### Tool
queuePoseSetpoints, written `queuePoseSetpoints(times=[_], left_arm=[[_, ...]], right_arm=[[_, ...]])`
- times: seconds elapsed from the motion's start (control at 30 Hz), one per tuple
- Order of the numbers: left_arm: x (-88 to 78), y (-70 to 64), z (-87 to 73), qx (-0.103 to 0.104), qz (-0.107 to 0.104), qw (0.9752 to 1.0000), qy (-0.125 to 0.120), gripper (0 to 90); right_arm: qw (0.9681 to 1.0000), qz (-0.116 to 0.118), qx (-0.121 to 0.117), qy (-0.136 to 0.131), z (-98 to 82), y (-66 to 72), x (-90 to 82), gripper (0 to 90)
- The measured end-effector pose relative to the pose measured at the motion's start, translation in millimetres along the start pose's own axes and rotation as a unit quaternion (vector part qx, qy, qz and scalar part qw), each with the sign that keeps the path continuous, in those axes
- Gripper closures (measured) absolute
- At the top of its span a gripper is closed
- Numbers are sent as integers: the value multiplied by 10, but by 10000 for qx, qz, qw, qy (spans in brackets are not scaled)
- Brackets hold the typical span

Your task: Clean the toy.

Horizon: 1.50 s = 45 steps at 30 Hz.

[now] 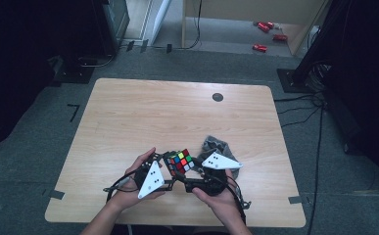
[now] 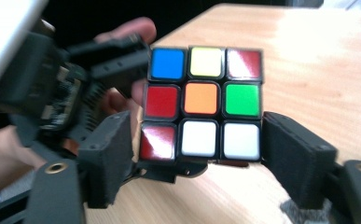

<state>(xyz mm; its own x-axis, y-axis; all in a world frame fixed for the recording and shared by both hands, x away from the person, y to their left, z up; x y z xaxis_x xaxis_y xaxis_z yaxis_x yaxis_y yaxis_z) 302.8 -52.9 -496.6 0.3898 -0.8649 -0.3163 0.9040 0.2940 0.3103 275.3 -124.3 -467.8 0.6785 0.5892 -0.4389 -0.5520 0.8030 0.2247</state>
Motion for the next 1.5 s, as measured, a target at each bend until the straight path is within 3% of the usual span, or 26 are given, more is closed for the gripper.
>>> queuePoseSetpoints(times=[0.1,0.17,0.27,0.33,0.37,0.43,0.6,0.7,0.73,0.8,0.9,1.03,1.1,1.17,1.4,1.5], left_arm=[[-37,91,-65,-531,35,9986,30,331],[-70,142,-96,-815,34,9966,60,332],[-120,160,-112,-1192,-224,9926,-18,334],[-131,167,-118,-1221,-236,9922,-31,335],[-139,172,-122,-1221,-229,9922,-51,335],[-151,187,-134,-1322,-194,9910,-97,335],[-152,187,-132,-1568,-280,9871,-157,335],[-145,194,-156,-1668,-254,9855,-169,335],[-137,200,-174,-1726,-250,9845,-158,335],[-118,215,-221,-1849,-214,9825,-81,335],[-122,225,-216,-2081,-292,9776,-135,335],[-146,226,-176,-2131,-342,9762,-225,336],[-153,223,-179,-2190,-450,9743,-275,336],[-160,216,-180,-2083,-512,9764,-261,337],[-176,197,-158,-2103,-718,9746,-263,337],[-161,186,-186,-1968,-613,9784,-175,338]], right_arm=[[9993,128,183,-301,114,-30,-92,241],[9987,29,194,-460,166,-90,-127,241],[9977,-354,68,-569,175,-252,-128,241],[9958,-678,-50,-612,147,-397,-105,244],[9934,-921,-223,-645,126,-491,-85,248],[9879,-1369,-431,-584,49,-680,-41,262],[9835,-1763,-382,-121,-221,-1020,104,261],[9803,-1904,-477,212,-389,-1128,194,271],[9789,-1955,-518,280,-434,-1155,215,327],[9795,-1899,-590,316,-501,-1164,245,405],[9780,-1961,-600,380,-577,-1197,275,432],[9755,-2063,-546,539,-660,-1244,310,434],[9701,-2266,-552,676,-714,-1298,336,467],[9662,-2365,-513,890,-799,-1342,377,468],[9649,-2401,-499,938,-815,-1350,377,483],[9650,-2404,-486,934,-816,-1348,376,487]])
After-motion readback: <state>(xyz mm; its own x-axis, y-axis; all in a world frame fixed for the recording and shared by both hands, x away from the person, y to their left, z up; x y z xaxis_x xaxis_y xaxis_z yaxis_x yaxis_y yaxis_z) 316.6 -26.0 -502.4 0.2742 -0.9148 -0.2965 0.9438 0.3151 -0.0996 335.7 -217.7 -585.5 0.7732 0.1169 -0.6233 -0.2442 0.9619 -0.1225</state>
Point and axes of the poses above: each handheld gripper's, and its own axes: x roughly forward along the jaws, z roughly out of its top, y roughly to its left, the point moved 10 cm from there along x, roughly forward along the jaws, and after that the axes turned 10 degrees about -z, right-handed, at the moved point
